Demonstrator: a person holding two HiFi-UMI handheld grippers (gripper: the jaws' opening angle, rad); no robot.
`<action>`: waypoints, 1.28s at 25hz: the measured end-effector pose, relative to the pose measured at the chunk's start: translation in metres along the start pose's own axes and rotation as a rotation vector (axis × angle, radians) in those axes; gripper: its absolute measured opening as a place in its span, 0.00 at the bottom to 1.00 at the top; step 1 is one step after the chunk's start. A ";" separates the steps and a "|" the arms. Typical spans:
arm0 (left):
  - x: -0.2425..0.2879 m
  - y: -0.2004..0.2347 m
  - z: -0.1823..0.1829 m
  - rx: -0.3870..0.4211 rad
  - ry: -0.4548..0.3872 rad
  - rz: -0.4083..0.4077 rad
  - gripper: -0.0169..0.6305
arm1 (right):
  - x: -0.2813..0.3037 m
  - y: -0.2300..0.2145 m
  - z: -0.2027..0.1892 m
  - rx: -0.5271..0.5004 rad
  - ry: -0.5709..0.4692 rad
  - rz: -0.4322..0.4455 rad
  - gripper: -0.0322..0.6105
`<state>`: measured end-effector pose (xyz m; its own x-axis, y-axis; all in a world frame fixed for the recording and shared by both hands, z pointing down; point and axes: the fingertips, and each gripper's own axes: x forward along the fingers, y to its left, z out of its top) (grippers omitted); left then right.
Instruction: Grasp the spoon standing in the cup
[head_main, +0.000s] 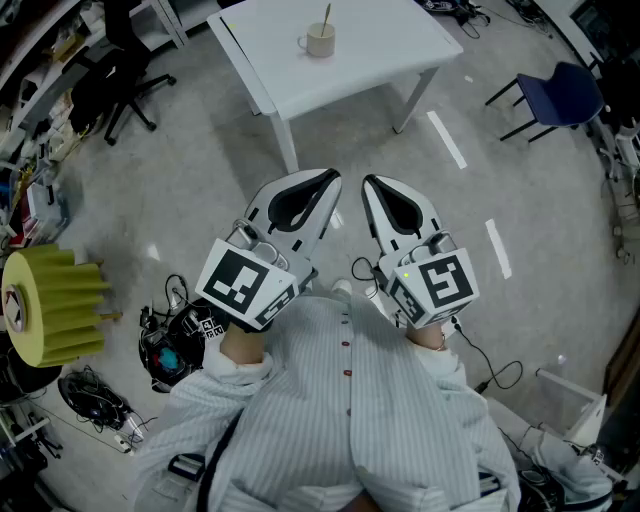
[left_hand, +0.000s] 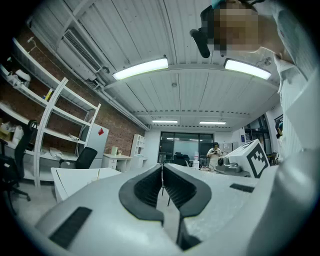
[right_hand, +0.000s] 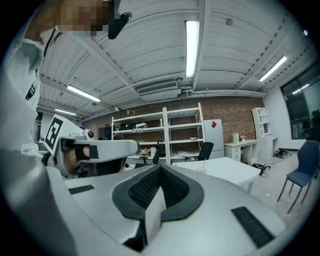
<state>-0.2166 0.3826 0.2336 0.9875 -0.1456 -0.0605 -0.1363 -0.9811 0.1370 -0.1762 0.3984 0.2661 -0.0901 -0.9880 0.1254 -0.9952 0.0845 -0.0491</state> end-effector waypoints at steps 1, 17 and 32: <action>0.000 0.000 0.000 0.000 0.000 0.001 0.05 | 0.000 -0.001 0.000 0.003 -0.001 0.000 0.06; 0.002 -0.031 -0.009 0.015 -0.001 0.067 0.05 | -0.036 -0.010 -0.008 0.024 -0.006 0.054 0.06; 0.016 0.015 -0.030 -0.010 0.015 0.127 0.05 | 0.003 -0.033 -0.043 0.088 0.063 0.093 0.06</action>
<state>-0.2002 0.3695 0.2647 0.9635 -0.2663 -0.0275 -0.2593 -0.9537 0.1525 -0.1457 0.3986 0.3104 -0.1870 -0.9661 0.1777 -0.9754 0.1612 -0.1502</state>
